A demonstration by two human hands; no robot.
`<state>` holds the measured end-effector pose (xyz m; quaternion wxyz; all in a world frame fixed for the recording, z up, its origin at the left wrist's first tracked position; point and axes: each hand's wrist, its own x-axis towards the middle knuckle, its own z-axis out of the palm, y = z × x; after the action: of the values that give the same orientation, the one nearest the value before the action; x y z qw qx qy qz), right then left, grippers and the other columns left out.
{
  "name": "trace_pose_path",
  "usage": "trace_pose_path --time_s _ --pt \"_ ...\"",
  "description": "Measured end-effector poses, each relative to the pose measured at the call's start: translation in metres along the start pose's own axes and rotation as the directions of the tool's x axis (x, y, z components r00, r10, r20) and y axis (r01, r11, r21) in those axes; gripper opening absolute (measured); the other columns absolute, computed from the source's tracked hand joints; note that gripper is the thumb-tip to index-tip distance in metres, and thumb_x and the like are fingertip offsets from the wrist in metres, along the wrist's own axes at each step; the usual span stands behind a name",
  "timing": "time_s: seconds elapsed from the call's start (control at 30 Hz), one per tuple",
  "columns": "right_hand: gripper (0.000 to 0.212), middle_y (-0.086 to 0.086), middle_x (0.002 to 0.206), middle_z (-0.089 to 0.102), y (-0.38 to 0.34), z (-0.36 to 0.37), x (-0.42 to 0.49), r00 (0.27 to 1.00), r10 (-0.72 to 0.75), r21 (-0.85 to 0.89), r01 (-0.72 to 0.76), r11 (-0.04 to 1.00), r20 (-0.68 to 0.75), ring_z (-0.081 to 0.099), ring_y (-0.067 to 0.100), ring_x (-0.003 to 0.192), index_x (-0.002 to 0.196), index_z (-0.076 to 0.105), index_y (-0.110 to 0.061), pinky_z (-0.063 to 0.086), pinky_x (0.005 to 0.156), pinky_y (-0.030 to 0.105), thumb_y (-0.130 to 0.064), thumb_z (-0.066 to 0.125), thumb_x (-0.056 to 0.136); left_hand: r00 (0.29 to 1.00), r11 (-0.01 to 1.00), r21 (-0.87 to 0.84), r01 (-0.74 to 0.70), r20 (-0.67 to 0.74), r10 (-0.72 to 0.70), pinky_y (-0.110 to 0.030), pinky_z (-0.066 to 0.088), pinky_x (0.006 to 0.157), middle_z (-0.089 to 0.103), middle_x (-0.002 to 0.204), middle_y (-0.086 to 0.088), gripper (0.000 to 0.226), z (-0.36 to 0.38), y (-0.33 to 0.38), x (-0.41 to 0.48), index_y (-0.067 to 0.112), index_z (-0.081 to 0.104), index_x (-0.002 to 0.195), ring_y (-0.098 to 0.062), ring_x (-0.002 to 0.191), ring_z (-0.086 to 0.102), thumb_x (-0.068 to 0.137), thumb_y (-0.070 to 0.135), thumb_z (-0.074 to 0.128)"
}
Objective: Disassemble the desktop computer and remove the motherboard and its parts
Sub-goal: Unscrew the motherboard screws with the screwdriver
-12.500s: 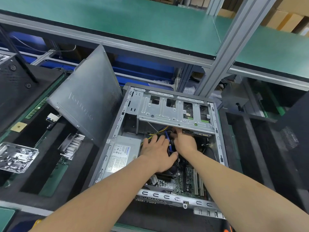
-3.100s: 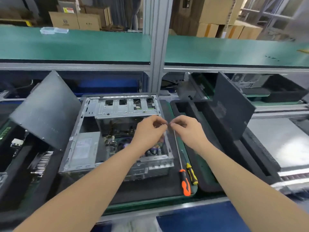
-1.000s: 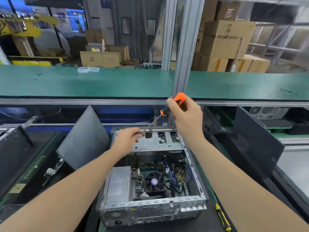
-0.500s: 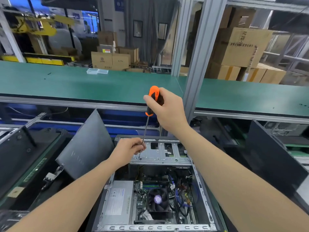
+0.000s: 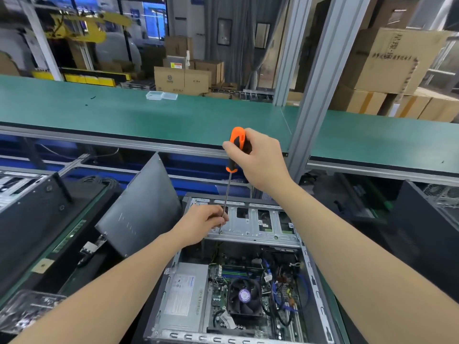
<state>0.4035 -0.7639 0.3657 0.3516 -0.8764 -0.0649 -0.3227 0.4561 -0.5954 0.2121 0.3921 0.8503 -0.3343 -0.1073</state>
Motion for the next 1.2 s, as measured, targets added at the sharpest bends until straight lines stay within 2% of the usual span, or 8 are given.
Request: trace_pose_path --time_s 0.17,0.27,0.37,0.43,0.6,0.7,0.8,1.2 --pt "0.037 -0.007 0.061 0.051 0.023 0.029 -0.019 0.984 0.067 -0.112 -0.048 0.993 0.164 0.055 -0.001 0.058 0.078 0.05 -0.013 0.037 0.053 0.014 -0.042 0.058 0.1 0.997 0.999 -0.032 0.031 -0.064 -0.033 -0.011 0.053 0.076 0.073 0.097 0.016 0.011 0.005 -0.005 -0.003 0.032 0.07 0.106 0.003 0.084 0.069 0.103 0.024 0.062" --pt "0.035 0.006 0.067 0.06 0.029 0.042 -0.03 0.956 0.152 -0.092 -0.133 0.987 0.249 0.065 0.018 0.062 0.09 0.048 -0.014 0.054 0.057 0.042 -0.047 0.051 0.102 0.987 0.993 -0.028 0.116 -0.108 -0.118 -0.016 0.055 0.064 0.073 0.081 0.006 0.01 0.006 -0.01 -0.008 0.027 0.067 0.097 -0.003 0.067 0.07 0.101 0.018 0.062" --pt "0.033 0.001 0.061 0.051 0.031 0.05 -0.036 0.96 0.136 -0.08 -0.119 0.99 0.245 0.051 0.015 0.048 0.091 0.042 -0.019 0.048 0.049 0.037 -0.049 0.05 0.102 0.951 0.983 0.103 0.151 0.256 -0.173 -0.027 0.058 0.079 0.077 0.086 0.006 0.017 0.001 -0.015 -0.019 0.022 0.076 0.094 -0.007 0.078 0.073 0.099 0.021 0.059" --pt "0.03 -0.004 0.06 0.047 0.031 0.056 -0.038 0.963 0.115 -0.106 -0.091 0.99 0.245 0.043 0.009 0.046 0.093 0.041 -0.022 0.042 0.046 0.03 -0.049 0.049 0.103 0.862 0.951 0.305 0.048 0.469 -0.194 -0.029 0.051 0.098 0.075 0.114 0.01 0.03 0.002 -0.014 -0.021 0.023 0.077 0.115 -0.007 0.105 0.068 0.104 0.026 0.049" --pt "0.027 -0.008 0.06 0.043 0.032 0.062 -0.04 0.963 0.086 -0.092 -0.065 0.994 0.254 0.047 0.005 0.05 0.087 0.034 -0.033 0.036 0.043 0.019 -0.048 0.05 0.103 0.624 0.872 0.485 0.063 0.663 -0.414 -0.039 0.032 0.117 0.041 0.161 -0.01 0.048 0.034 -0.01 0.003 0.009 0.044 0.154 -0.028 0.146 0.04 0.108 0.021 0.039" --pt "0.026 -0.008 0.061 0.044 0.031 0.061 -0.041 0.963 0.104 -0.089 -0.084 0.993 0.249 0.046 0.007 0.049 0.091 0.038 -0.028 0.037 0.043 0.02 -0.047 0.05 0.103 0.574 0.852 0.483 0.202 0.647 -0.503 -0.046 0.023 0.123 0.021 0.17 -0.012 0.065 0.05 -0.021 0.01 0.018 0.015 0.165 -0.034 0.155 0.022 0.107 0.032 0.041" --pt "0.028 -0.007 0.062 0.044 0.032 0.058 -0.041 0.963 0.114 -0.061 -0.102 0.993 0.243 0.046 0.008 0.049 0.092 0.039 -0.023 0.039 0.044 0.02 -0.046 0.051 0.103 0.549 0.824 0.477 0.306 0.619 -0.562 -0.044 0.023 0.125 0.016 0.172 -0.01 0.074 0.056 -0.039 0.014 0.017 0.011 0.165 -0.03 0.156 0.02 0.103 0.039 0.046" --pt "0.031 0.001 0.064 0.048 0.036 0.048 -0.05 0.962 0.161 -0.015 -0.162 0.987 0.223 0.047 0.019 0.052 0.094 0.042 -0.012 0.044 0.052 0.034 -0.039 0.053 0.104 0.418 0.686 0.712 0.154 0.582 -0.698 -0.046 0.033 0.122 0.022 0.171 -0.006 0.066 0.068 -0.066 0.023 0.021 0.018 0.165 -0.026 0.151 0.034 0.105 0.035 0.041"
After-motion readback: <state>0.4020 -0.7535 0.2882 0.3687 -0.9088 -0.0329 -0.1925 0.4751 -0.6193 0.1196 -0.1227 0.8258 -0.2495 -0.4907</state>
